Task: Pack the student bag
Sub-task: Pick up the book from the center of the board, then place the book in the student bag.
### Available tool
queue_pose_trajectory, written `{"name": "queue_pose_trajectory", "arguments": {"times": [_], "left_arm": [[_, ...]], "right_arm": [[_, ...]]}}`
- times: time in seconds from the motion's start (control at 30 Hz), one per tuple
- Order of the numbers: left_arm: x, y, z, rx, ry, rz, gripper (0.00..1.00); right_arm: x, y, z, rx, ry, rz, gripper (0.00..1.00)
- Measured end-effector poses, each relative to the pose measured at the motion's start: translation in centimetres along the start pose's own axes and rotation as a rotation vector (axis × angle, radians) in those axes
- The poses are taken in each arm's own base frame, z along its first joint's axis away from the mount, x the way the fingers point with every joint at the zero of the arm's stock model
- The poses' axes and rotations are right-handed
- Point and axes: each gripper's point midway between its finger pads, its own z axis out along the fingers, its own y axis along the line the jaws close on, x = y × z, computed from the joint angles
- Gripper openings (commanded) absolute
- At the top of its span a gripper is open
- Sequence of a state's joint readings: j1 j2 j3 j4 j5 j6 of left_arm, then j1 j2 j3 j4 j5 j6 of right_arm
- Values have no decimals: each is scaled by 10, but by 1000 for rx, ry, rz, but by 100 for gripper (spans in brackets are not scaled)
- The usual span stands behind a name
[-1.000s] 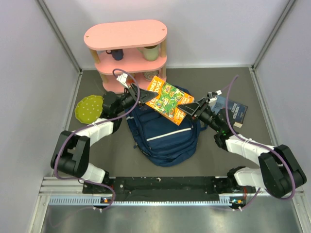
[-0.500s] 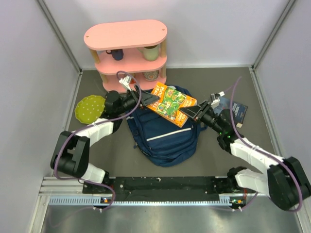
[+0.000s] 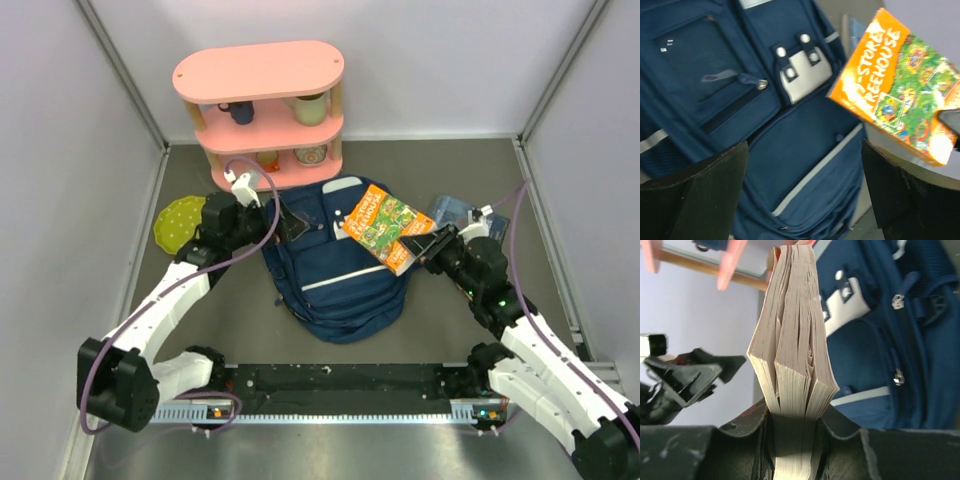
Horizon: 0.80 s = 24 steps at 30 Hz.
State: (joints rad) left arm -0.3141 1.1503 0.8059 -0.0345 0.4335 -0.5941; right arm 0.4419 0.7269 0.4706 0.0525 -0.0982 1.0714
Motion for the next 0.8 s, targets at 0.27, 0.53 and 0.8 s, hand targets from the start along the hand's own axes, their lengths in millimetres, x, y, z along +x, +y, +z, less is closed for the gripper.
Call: {"name": "queue_pose_trajectory", "arguments": {"times": [0.27,0.53,0.8], "left_arm": [[31,0,-24,-108,56,226,98],[97,-36,-21,-55,215,430,98],[171,-63,8,-22,456,626,89]], "right_arm": [[-34,1,-28,104,-136,-112,0],[-54,0,-42,156,-219,-161,0],[-56,-10,-50,201,-240,-164,0]]}}
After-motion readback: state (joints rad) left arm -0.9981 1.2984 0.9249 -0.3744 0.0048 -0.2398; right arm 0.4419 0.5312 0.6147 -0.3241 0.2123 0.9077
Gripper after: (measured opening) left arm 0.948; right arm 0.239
